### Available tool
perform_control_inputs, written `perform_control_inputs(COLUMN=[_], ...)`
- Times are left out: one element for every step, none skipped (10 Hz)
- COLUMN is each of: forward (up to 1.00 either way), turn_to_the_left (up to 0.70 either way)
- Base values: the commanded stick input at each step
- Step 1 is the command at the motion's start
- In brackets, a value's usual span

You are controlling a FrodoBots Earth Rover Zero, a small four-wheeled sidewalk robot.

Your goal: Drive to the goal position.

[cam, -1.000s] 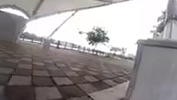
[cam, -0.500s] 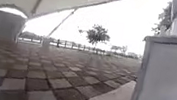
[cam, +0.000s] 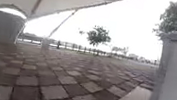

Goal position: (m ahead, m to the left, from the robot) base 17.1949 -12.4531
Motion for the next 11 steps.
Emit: perform_control_inputs(forward=[0.70,0.70,0.70,0.70,0.70,0.70,0.70,0.70,0.70,0.70,0.70], turn_to_the_left=[0.00,0.00,0.00,0.00,0.00,0.00,0.00,-0.27,-0.35,-0.35,-0.35])
